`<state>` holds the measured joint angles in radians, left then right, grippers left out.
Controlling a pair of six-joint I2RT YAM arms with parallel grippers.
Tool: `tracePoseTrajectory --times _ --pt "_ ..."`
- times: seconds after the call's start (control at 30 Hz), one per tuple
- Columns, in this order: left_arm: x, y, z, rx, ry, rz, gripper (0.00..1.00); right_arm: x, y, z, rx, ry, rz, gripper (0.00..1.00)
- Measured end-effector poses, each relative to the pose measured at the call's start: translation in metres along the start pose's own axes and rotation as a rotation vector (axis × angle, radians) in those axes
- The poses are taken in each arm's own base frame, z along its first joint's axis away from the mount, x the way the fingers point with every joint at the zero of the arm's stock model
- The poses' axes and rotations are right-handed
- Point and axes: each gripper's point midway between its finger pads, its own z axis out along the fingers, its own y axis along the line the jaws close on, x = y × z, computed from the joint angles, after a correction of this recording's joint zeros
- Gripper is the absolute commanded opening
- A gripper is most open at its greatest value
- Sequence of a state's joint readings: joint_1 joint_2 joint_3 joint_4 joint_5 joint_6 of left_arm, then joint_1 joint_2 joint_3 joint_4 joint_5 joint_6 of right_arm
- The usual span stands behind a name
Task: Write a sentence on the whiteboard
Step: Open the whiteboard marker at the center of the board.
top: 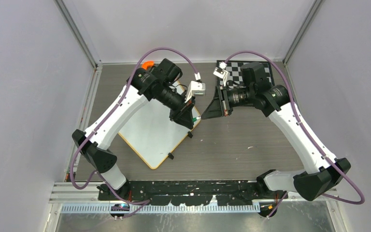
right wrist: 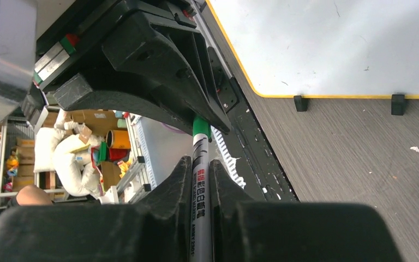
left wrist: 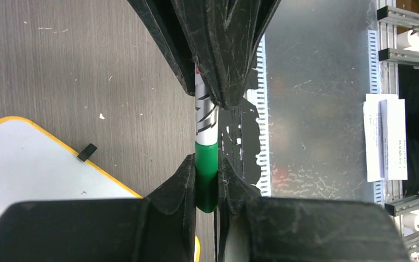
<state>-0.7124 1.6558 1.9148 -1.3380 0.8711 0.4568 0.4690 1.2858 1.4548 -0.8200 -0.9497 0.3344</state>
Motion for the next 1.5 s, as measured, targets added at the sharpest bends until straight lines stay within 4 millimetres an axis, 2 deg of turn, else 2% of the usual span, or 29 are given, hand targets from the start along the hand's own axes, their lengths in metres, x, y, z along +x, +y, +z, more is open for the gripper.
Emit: tracePoseTrajectory --times 0.07,0.27,0.33,0.47,0.6,0.9,1.03,1.2,1.5 --pt "0.001 0.001 0.0 -0.005 0.003 -0.001 0.0 0.001 -0.001 0.0 0.007 0.001 -0.006 0.01" --pt "0.001 0.003 -0.001 -0.017 0.004 -0.004 0.02 0.001 -0.003 0.0 0.012 0.003 -0.029 0.0" --pt "0.0 0.005 -0.004 -0.028 -0.002 -0.009 0.09 0.001 -0.004 0.0 0.011 0.002 -0.034 0.0" --pt "-0.003 0.008 -0.01 -0.054 -0.029 -0.014 0.31 -0.004 -0.003 0.001 0.008 -0.015 -0.058 0.0" --pt "-0.005 0.014 -0.017 -0.097 -0.056 -0.03 0.39 -0.005 -0.003 0.001 0.012 -0.019 -0.051 0.0" --pt "-0.006 0.03 -0.022 -0.155 -0.111 -0.111 0.43 -0.021 -0.008 -0.002 0.053 -0.081 -0.012 0.0" --pt "-0.008 0.036 -0.024 -0.173 -0.136 -0.127 0.4 -0.032 -0.004 -0.002 0.038 -0.12 -0.013 0.0" --pt "-0.011 0.032 -0.029 -0.178 -0.16 -0.122 0.37 -0.039 0.001 -0.001 0.019 -0.144 -0.013 0.0" --pt "-0.02 0.021 -0.037 -0.137 -0.212 -0.102 0.42 -0.038 0.004 0.002 -0.02 -0.132 0.013 0.0"
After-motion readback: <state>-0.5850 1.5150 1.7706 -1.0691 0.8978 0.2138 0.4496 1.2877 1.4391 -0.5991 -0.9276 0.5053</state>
